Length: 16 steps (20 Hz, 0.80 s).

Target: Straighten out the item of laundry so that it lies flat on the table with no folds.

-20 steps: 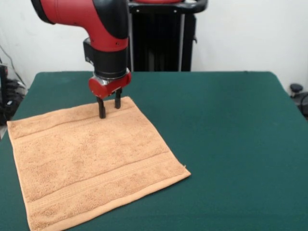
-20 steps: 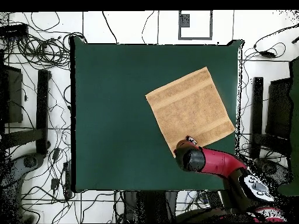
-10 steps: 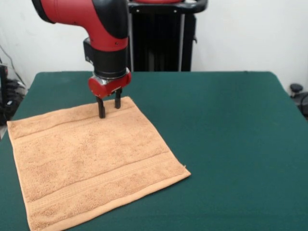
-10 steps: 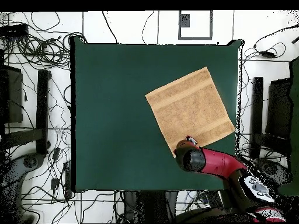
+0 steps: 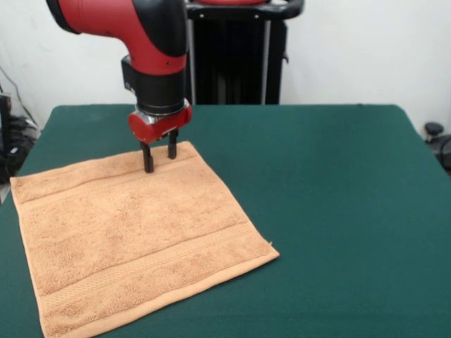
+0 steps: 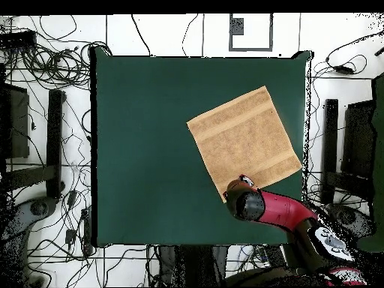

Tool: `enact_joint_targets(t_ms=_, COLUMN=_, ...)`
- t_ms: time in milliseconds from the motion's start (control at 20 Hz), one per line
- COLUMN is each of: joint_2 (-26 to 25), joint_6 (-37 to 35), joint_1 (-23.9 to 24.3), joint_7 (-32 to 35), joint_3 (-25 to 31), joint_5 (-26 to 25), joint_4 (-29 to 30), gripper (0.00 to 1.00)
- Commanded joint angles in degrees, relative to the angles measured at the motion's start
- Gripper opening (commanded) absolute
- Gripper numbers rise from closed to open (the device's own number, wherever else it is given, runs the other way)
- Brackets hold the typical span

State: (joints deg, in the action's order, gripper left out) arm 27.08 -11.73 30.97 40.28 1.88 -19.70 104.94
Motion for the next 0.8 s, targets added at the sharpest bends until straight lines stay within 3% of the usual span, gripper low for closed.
enact_joint_targets(t_ms=50, joint_2=-5.3, joint_6=-0.3, joint_1=-1.1, joint_7=14.8, joint_3=3.9, joint_5=3.5, joint_4=0.0, gripper=1.0)
enact_joint_targets(t_ms=450, joint_2=-4.8, joint_6=2.7, joint_1=2.7, joint_7=15.0, joint_3=6.3, joint_5=4.0, joint_4=2.3, gripper=1.0)
enact_joint_targets(t_ms=800, joint_2=-4.0, joint_6=2.2, joint_1=1.4, joint_7=16.0, joint_3=5.1, joint_5=4.8, joint_4=2.9, gripper=1.0)
